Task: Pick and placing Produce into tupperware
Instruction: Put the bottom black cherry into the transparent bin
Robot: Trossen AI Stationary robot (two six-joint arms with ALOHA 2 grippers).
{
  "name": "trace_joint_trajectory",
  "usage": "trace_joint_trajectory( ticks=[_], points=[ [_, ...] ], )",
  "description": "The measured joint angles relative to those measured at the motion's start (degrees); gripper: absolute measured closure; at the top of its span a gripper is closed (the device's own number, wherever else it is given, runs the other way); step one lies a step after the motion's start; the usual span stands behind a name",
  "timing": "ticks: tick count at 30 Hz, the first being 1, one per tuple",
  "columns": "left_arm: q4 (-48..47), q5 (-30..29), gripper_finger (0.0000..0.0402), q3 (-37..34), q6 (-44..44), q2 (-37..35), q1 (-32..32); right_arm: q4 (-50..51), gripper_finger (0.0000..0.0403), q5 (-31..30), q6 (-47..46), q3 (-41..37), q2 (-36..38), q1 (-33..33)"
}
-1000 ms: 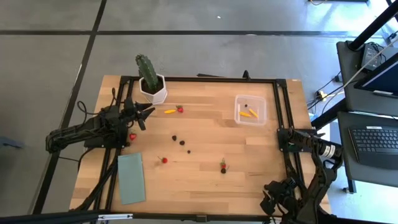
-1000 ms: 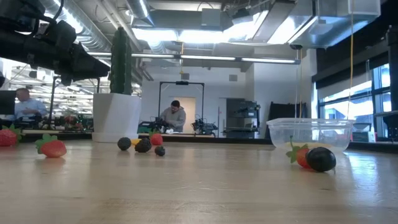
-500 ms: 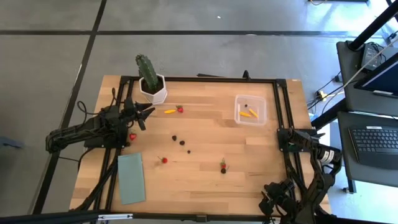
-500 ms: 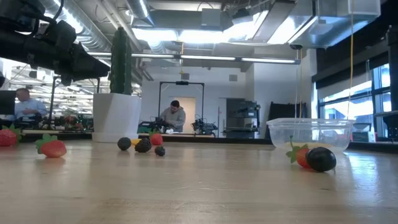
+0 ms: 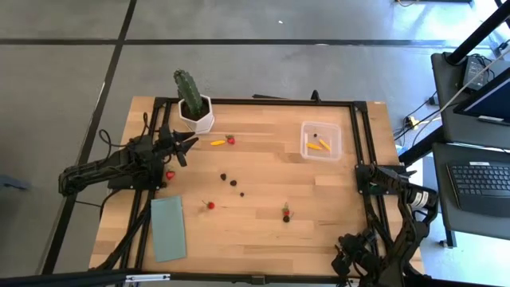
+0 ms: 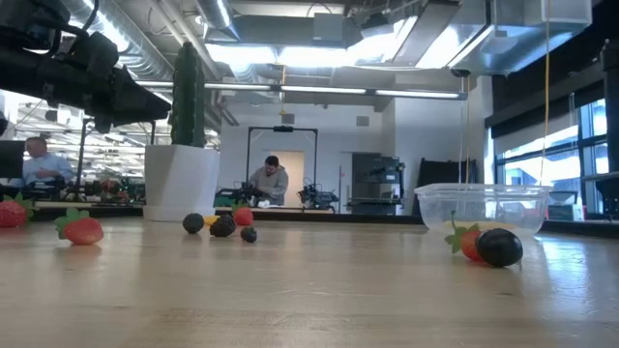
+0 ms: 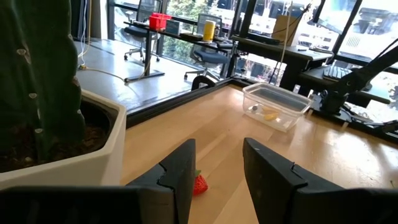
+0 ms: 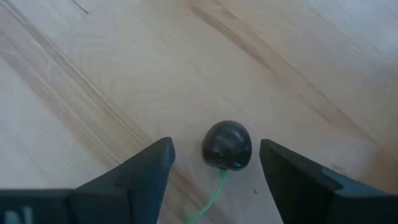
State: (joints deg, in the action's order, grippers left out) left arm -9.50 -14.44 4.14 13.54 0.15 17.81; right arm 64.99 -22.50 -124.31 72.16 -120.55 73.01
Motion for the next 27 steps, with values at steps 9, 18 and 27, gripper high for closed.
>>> trace_joint_trajectory(
  ticks=[9,18,27],
  points=[
    [0.0,0.0,0.0276,0.0,0.0,0.0,0.0,0.0,0.0180,-0.4,0.1,-0.8,0.1,-0.1],
    [0.0,0.0,0.0276,0.0,-0.1,0.0,0.0,-1.7,0.0233,-0.4,0.3,-0.9,0.1,-0.7],
    [0.0,0.0,0.0276,0.0,-0.1,0.0,0.0,-3.4,0.0294,-0.3,0.5,-0.9,0.2,-1.3]
  ],
)
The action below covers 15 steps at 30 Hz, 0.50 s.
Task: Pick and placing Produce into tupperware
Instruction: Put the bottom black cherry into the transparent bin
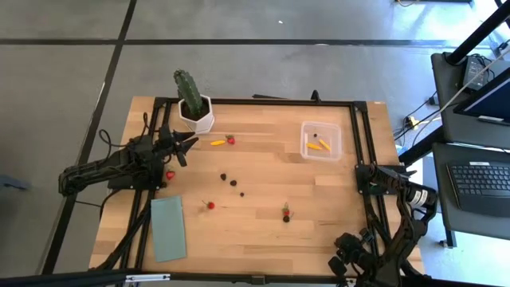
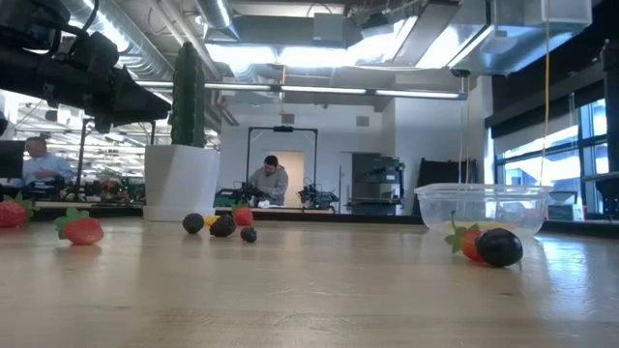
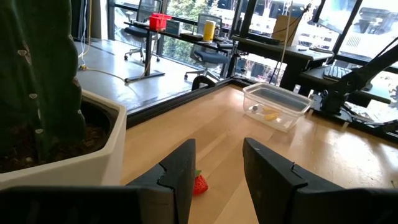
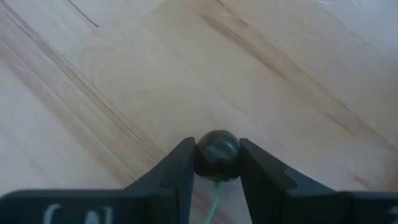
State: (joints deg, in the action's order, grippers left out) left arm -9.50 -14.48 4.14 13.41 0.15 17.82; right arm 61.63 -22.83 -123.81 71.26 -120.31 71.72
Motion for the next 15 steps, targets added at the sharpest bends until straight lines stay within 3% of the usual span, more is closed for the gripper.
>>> trace_joint_trajectory(
  ticks=[9,12,15],
  points=[
    [0.0,0.0,0.0276,0.0,0.0,0.0,0.0,-0.5,0.0289,2.4,-1.4,-0.3,1.9,-2.3],
    [0.0,0.0,0.0276,0.0,0.0,0.0,0.0,0.3,0.0294,3.5,-1.5,-0.7,5.3,-3.6],
    [0.0,0.0,0.0276,0.0,0.0,0.0,0.0,6.0,0.0294,0.8,-1.7,-0.9,11.2,-5.4]
  ],
)
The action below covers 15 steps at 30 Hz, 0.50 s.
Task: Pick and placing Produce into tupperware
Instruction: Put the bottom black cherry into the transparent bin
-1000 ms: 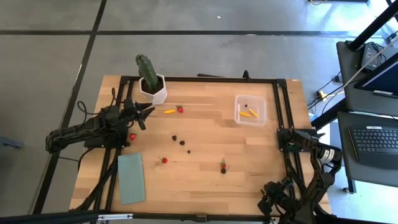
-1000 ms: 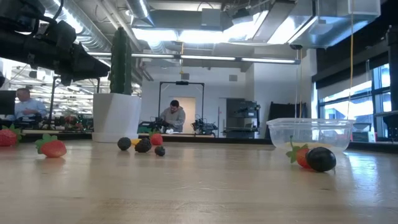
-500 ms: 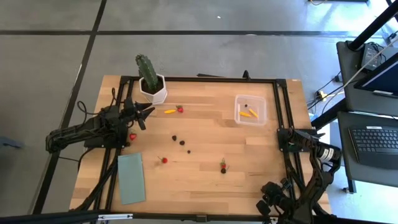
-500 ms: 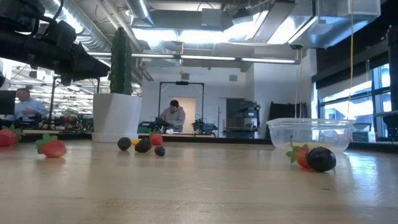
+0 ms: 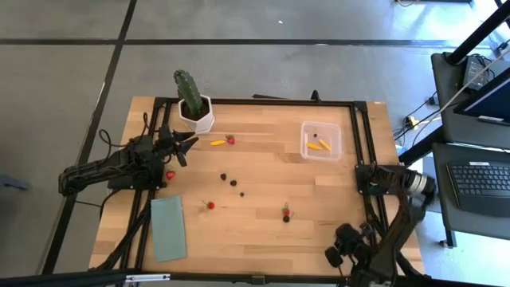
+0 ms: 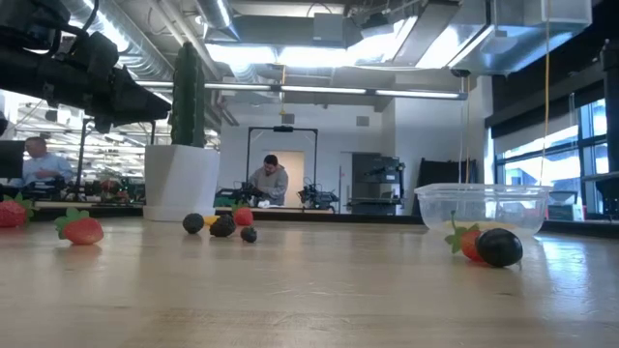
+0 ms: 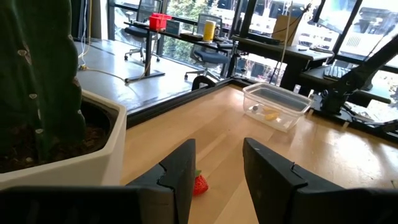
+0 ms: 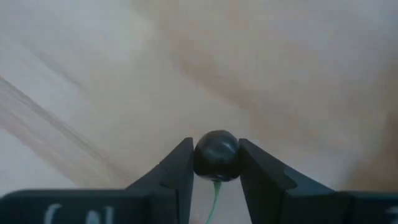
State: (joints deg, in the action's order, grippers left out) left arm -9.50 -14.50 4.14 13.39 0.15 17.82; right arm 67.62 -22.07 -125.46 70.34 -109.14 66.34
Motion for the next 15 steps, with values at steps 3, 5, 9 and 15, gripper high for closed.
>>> trace_joint_trajectory(
  ticks=[3,5,9,15],
  points=[
    [0.0,0.0,0.0276,0.0,0.0,0.0,0.0,5.0,0.0291,-3.8,0.0,0.3,7.0,-2.5],
    [0.0,0.0,0.0276,0.0,0.0,0.0,0.0,8.3,0.0290,-6.6,0.0,0.2,12.2,-4.5],
    [0.0,0.0,0.0276,0.0,0.0,0.0,0.0,14.6,0.0291,-9.7,2.4,0.3,22.9,-10.3],
    [0.0,0.0,0.0276,0.0,0.0,0.0,0.0,19.1,0.0290,-10.2,14.6,0.4,37.0,-24.1]
  ],
)
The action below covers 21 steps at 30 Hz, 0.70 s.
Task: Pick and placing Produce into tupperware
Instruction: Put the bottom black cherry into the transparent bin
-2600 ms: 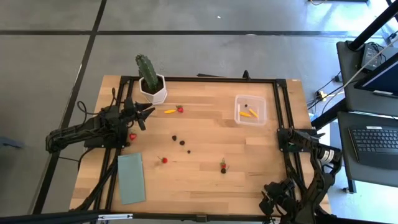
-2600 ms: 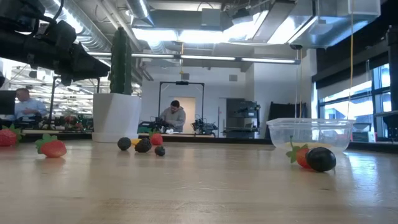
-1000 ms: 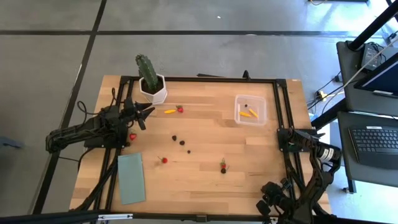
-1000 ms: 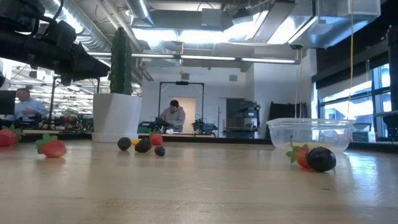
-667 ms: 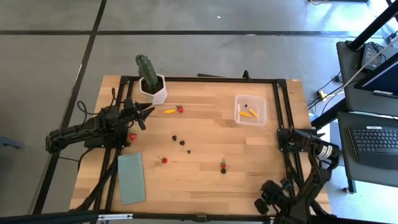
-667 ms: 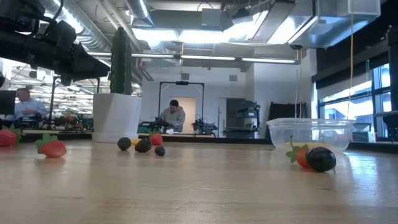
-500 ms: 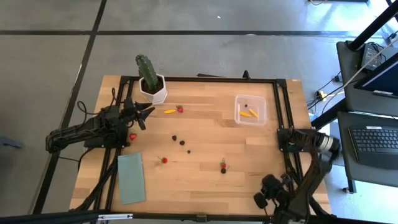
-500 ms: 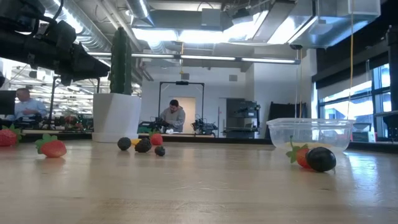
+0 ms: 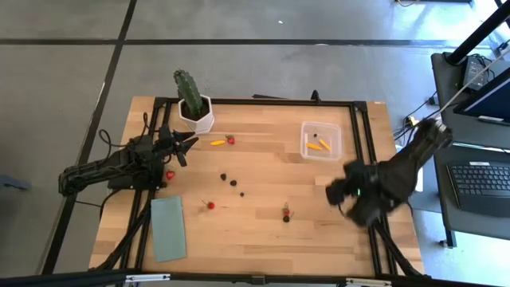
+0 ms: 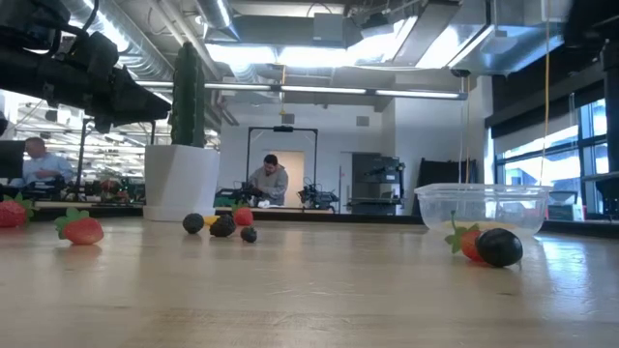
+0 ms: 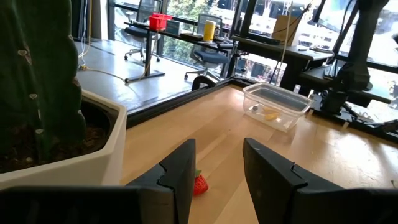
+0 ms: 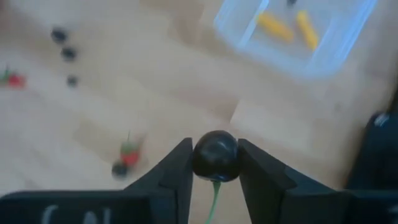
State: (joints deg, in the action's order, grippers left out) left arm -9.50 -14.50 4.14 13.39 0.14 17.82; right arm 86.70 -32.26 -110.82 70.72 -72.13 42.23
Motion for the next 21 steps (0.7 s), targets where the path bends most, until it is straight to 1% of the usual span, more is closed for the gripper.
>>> trace_joint_trajectory(
  ticks=[4,9,11,14,19,21],
  points=[
    [0.0,0.0,0.0276,0.0,0.0,0.0,0.0,0.2,0.0291,-0.7,12.9,0.0,6.4,-12.0],
    [0.0,0.0,0.0276,0.0,0.0,0.0,0.0,-2.0,0.0290,-0.3,27.9,0.1,10.2,-27.1],
    [0.0,0.0,0.0276,0.0,0.0,0.0,0.0,-4.2,0.0290,1.8,34.0,0.1,10.4,-32.8],
    [0.0,0.0,0.0276,0.0,0.0,0.0,0.0,-7.1,0.0290,6.5,42.7,0.1,9.6,-40.7],
    [0.0,0.0,0.0276,0.0,0.0,0.0,0.0,-9.8,0.0290,11.5,55.1,0.1,6.6,-53.0],
    [0.0,0.0,0.0276,0.0,0.0,0.0,0.0,-10.9,0.0291,14.7,59.4,0.1,5.1,-57.8]
  ],
)
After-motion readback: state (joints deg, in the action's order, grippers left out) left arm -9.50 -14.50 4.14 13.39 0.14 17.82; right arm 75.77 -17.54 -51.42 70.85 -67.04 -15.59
